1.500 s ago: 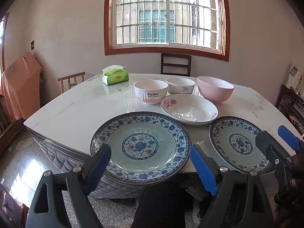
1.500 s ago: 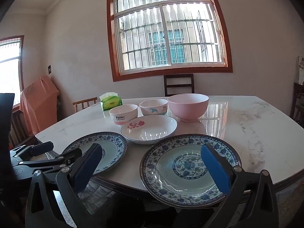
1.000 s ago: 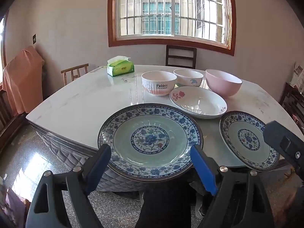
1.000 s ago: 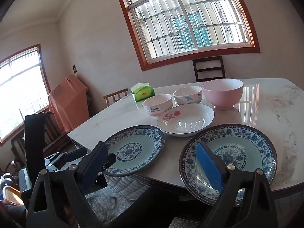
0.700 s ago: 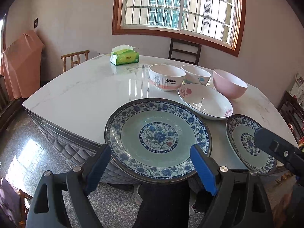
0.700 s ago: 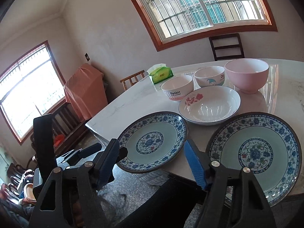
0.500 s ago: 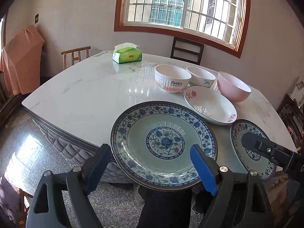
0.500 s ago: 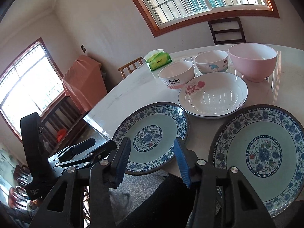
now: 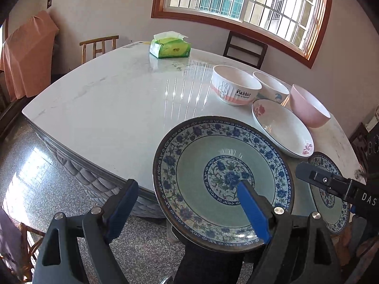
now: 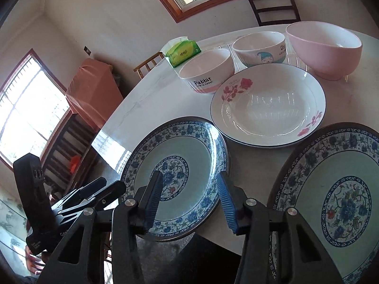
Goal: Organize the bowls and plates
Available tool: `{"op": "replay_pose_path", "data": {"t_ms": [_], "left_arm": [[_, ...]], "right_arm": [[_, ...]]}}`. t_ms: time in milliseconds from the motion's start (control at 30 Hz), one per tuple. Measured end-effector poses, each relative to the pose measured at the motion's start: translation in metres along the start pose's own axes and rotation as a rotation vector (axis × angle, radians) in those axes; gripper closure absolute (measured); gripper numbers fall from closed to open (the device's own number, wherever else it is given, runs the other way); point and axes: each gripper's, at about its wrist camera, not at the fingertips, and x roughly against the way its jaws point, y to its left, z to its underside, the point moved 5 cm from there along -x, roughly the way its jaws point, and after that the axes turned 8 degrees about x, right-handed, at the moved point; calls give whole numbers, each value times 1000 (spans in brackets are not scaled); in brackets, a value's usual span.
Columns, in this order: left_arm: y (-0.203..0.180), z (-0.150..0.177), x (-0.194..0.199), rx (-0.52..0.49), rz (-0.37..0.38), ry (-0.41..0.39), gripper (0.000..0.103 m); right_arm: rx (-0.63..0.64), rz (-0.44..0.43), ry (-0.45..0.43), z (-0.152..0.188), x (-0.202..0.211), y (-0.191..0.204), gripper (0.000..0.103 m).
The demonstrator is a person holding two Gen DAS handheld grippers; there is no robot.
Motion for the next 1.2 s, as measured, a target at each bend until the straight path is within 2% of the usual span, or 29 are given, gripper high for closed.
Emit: {"op": "replay_pose_path", "data": {"t_ms": [633,1200], "left_arm": [[10,-8,-18,10,-17,39,16],[11,-6,-29,10,10,91,17]], "right_arm": [[-29,-31,73,-12,-33,-3,55],[-30,-42,92,-20,-45,-6,54]]}}
